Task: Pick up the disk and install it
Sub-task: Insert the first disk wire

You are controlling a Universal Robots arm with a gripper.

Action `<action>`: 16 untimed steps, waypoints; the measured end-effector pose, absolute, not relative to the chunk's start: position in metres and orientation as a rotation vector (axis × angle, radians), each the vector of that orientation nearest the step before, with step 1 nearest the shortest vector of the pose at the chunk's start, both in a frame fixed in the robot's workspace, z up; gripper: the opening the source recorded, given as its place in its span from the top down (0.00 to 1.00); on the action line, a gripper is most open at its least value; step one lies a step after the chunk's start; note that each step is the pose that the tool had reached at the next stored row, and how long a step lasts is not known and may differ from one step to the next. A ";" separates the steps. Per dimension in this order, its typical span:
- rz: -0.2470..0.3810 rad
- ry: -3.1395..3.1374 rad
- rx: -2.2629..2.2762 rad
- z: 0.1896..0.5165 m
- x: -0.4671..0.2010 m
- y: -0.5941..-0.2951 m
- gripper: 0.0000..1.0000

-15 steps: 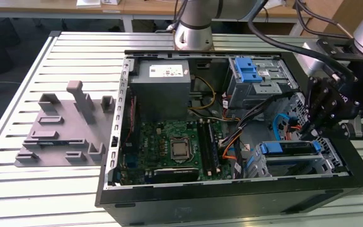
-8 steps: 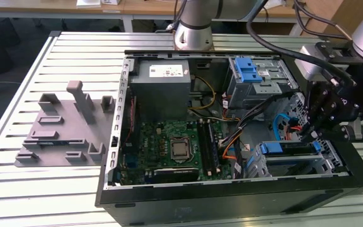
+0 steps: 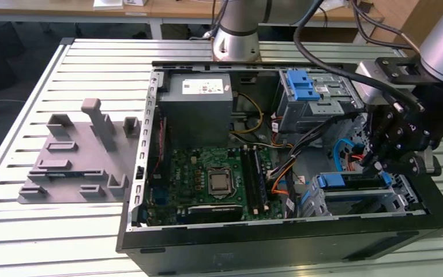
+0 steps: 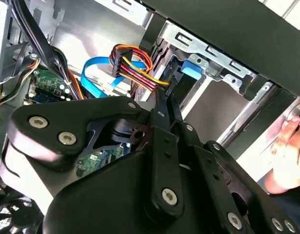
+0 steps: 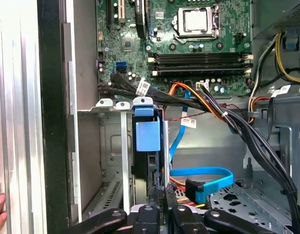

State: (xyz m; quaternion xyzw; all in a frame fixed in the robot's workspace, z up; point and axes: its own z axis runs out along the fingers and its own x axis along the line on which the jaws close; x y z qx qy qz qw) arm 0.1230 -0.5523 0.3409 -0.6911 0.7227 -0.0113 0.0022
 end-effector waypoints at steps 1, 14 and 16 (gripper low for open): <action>-0.041 2.262 -2.169 0.341 0.123 -0.552 0.84; -0.058 2.223 -2.176 0.338 0.117 -0.556 0.84; -0.063 2.214 -2.178 0.338 0.116 -0.556 0.84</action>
